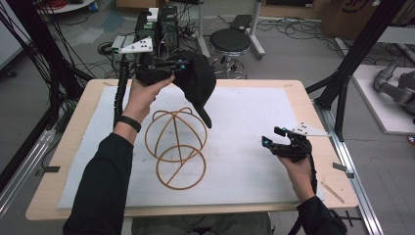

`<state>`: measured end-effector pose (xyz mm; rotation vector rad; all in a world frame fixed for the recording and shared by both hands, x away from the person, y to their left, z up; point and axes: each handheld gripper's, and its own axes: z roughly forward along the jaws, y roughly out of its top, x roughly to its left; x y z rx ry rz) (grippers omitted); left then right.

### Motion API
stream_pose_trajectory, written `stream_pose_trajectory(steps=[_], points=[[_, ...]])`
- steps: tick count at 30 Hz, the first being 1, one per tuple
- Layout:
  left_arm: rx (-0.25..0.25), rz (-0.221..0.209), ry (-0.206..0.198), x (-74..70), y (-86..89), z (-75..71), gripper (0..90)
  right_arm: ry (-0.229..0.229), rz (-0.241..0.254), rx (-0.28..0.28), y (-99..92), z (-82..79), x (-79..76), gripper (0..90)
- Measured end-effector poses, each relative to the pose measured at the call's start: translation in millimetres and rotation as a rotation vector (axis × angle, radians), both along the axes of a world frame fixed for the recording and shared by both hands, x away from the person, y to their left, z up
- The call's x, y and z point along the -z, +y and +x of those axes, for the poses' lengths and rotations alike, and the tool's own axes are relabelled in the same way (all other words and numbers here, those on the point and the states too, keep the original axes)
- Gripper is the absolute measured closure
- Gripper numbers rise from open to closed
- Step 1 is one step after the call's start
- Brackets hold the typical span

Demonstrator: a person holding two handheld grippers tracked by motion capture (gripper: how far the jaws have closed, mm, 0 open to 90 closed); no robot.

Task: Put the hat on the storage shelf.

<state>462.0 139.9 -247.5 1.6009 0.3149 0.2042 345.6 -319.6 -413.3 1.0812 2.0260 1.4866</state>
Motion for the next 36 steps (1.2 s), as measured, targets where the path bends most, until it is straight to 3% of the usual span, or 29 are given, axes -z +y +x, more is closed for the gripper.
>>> stream_pose_trajectory(steps=[8, 17, 22, 28, 36], points=[[0.029, -0.011, -0.031, -30.1, -7.1, -23.8, 89.6, -0.003, 0.001, -0.001, 0.2, -0.6, -0.9, 27.6], [0.054, -0.006, -0.077, -57.8, -11.2, -61.3, 89.6, -0.005, 0.003, 0.004, -1.0, -0.9, -1.6, 27.6], [0.053, 0.008, -0.089, -60.9, -12.0, -80.8, 89.6, -0.007, 0.005, 0.004, -0.1, -1.4, -2.3, 27.6], [0.043, 0.017, -0.091, -54.5, -4.2, -99.8, 89.5, -0.013, 0.001, 0.003, 1.6, -1.8, -3.2, 27.7], [0.015, -0.002, -0.075, -54.1, 10.3, -119.2, 89.5, -0.013, -0.002, 0.004, 3.0, -0.7, -3.2, 27.7]])
